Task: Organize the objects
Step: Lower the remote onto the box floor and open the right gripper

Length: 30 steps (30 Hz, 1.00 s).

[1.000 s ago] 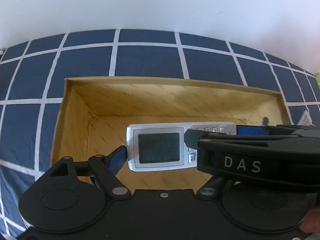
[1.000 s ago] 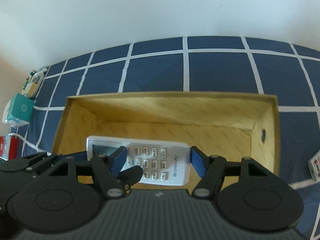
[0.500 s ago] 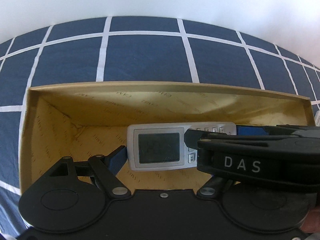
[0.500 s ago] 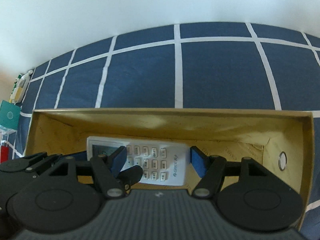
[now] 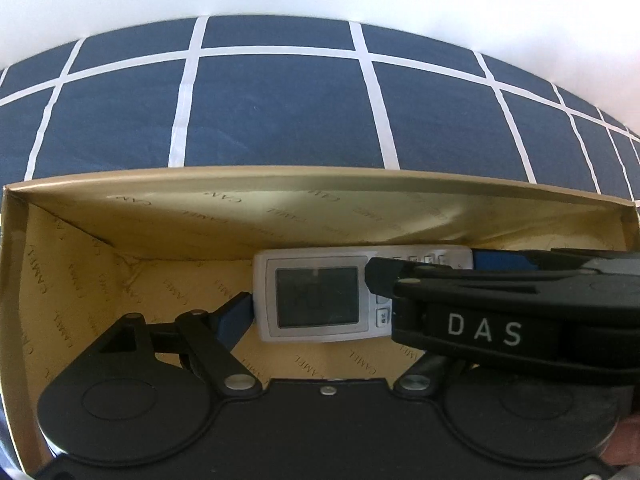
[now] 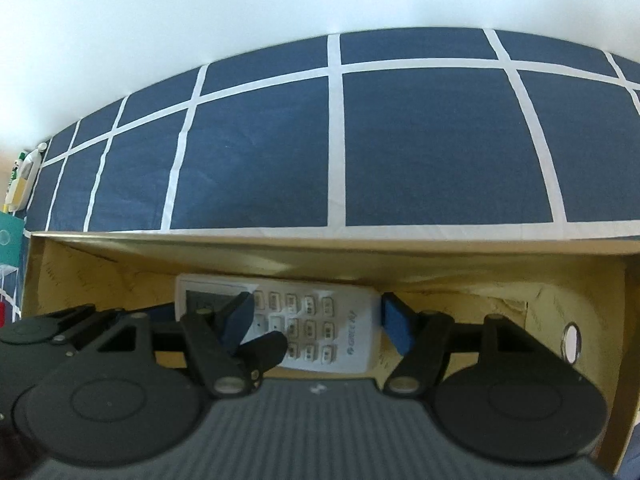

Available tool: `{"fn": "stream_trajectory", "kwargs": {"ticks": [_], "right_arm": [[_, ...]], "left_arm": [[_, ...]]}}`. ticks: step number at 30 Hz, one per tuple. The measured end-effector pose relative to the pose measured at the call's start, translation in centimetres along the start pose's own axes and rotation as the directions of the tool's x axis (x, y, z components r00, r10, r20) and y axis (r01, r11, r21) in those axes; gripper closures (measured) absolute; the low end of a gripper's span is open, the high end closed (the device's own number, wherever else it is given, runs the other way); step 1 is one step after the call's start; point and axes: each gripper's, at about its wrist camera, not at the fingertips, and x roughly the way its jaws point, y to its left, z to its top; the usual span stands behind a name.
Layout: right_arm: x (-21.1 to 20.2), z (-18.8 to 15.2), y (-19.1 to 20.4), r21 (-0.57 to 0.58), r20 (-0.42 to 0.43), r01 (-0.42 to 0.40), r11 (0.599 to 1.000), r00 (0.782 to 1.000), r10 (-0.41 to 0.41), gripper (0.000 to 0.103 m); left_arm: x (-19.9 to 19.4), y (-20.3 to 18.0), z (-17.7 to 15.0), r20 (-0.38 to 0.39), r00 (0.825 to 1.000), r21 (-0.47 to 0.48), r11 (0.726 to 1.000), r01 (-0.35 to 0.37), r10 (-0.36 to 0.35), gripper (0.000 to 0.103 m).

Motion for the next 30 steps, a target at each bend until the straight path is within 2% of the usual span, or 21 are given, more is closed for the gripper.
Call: {"fn": "stream_trajectory", "kwargs": {"ticks": [12, 21, 30], "right_arm": [[-0.4, 0.0, 0.0, 0.014, 0.010, 0.005, 1.000, 1.000, -0.005, 0.033], [-3.7, -0.9, 0.4, 0.022, 0.048, 0.002, 1.000, 0.999, -0.003, 0.032], [-9.9, -3.2, 0.8, 0.046, 0.135, 0.013, 0.999, 0.991, -0.019, 0.011]], "left_arm": [[-1.3, -0.3, 0.0, 0.025, 1.000, 0.007, 1.000, -0.010, 0.010, 0.021], [-4.8, -0.9, -1.5, 0.062, 0.998, 0.008, 0.999, -0.032, 0.032, 0.014], [-9.5, -2.3, -4.5, 0.102, 0.993, 0.036, 0.998, -0.059, 0.055, 0.001]]}}
